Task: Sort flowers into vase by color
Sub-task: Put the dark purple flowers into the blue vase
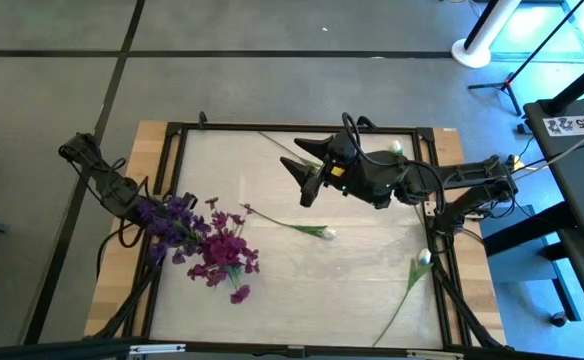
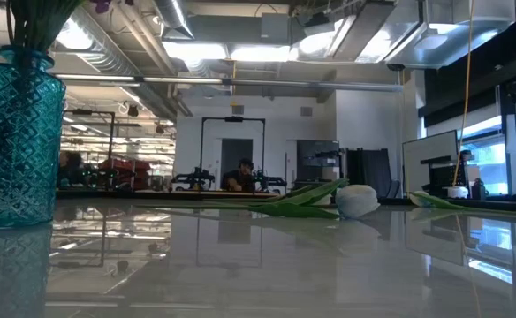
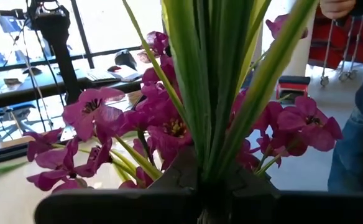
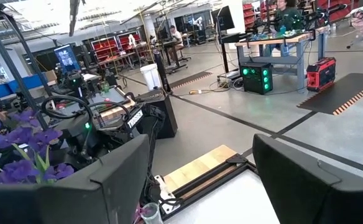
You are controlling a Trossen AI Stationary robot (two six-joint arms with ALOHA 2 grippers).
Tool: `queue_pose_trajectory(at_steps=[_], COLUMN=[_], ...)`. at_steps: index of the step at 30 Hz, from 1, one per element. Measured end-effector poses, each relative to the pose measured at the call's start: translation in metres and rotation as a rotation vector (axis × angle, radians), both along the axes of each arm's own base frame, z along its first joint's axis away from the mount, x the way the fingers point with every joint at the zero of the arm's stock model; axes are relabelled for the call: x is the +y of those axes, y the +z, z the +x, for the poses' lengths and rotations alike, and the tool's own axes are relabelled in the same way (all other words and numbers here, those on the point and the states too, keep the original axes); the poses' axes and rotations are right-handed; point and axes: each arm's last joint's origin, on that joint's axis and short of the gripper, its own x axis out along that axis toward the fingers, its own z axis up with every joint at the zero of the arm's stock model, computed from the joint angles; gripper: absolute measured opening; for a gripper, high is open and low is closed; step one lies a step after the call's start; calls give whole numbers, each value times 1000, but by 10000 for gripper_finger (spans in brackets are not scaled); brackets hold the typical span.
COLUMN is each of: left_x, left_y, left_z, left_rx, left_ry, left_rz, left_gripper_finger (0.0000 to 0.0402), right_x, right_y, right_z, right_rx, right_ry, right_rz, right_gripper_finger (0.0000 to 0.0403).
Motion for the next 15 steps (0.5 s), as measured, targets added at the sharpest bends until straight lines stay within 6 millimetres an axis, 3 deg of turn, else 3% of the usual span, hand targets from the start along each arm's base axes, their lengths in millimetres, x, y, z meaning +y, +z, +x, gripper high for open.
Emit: queue_pose_trajectory(at_steps=[15], left_x=[-11], left_y=[-4], left_z=[13], left_rx=[-3], left_ry=[8], left_rz=[71], left_gripper_finger=[0], right_x=[0], right_y=[-1], right_z=[0], right_rx=[8], right_ry=[0], right_rz=[-4], right_gripper_finger=[287])
